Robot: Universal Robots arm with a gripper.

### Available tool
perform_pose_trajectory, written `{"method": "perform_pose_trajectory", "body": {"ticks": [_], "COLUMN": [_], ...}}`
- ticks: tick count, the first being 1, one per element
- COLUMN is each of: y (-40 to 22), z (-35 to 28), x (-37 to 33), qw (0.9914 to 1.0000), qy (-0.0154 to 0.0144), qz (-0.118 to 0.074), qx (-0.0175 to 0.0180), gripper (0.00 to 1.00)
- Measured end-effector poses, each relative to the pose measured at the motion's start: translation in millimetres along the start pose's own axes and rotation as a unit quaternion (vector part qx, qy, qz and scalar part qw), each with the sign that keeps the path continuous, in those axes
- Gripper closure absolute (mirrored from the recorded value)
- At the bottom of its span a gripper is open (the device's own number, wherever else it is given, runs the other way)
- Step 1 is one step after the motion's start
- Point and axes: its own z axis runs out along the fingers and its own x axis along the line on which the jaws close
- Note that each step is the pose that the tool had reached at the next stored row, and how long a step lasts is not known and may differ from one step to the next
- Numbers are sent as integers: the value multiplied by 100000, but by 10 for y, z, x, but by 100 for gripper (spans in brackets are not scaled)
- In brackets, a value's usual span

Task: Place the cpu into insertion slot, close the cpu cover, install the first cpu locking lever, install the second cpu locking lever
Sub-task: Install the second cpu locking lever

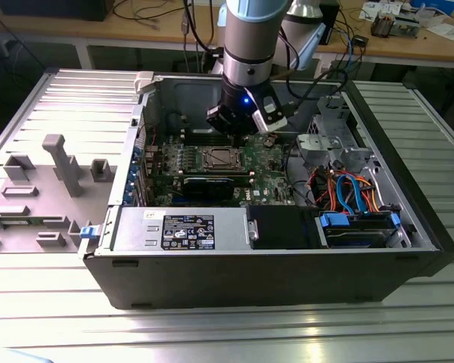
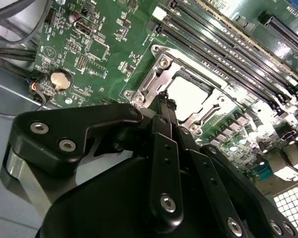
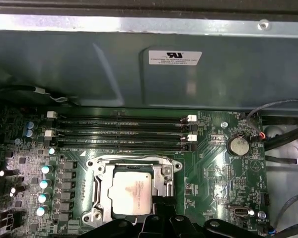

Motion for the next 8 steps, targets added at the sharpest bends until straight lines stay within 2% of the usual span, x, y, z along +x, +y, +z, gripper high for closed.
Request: {"method": "perform_pose_trajectory", "body": {"ticks": [5,8], "y": [-77,-149], "z": [-7,-17], "x": [11,32], "qw": [100000,100000], "qy": [13,9], "qz": [-75,-71], "qx": [-10,-130], "gripper": [89,89]}}
